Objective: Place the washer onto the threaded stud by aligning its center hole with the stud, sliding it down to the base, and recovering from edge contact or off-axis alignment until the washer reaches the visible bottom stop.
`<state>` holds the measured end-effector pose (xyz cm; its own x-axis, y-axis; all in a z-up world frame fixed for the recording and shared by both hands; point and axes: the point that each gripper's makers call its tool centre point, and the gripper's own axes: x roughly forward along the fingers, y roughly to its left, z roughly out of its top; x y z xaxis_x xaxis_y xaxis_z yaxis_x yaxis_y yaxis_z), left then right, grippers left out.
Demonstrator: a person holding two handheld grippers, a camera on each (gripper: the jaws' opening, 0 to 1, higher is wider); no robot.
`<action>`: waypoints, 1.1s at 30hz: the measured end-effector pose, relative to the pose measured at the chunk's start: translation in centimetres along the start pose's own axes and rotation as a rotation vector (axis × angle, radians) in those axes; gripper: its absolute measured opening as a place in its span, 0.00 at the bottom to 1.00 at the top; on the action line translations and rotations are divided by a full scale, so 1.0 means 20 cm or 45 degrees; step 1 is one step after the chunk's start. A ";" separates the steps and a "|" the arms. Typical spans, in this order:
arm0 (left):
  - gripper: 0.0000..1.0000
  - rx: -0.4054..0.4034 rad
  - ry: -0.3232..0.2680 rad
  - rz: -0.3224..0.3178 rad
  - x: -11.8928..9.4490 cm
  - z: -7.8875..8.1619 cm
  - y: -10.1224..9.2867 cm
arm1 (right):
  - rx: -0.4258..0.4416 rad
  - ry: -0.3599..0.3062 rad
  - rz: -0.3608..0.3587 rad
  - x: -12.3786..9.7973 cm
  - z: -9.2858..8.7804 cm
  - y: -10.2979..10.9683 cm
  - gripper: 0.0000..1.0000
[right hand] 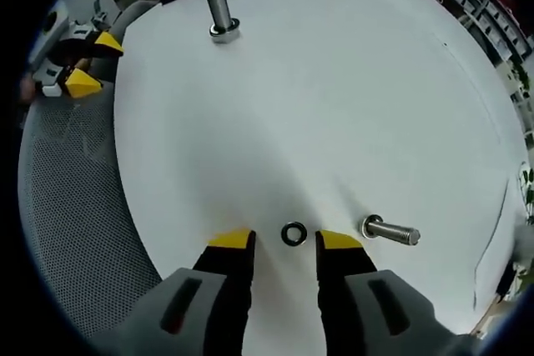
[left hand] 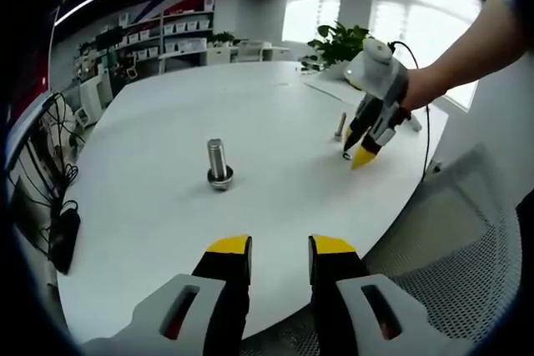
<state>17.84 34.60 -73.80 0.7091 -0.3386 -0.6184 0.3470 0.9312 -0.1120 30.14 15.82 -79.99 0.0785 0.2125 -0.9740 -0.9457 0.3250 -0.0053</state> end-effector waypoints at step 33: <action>0.24 0.001 0.012 0.011 0.01 -0.01 0.01 | -0.060 0.146 0.005 0.01 0.00 -0.03 0.13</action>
<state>17.89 34.74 -73.99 0.7065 -0.3292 -0.6265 0.3411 0.9340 -0.1060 30.69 15.70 -80.21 0.0404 0.1058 -0.9936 -0.9599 0.2800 -0.0093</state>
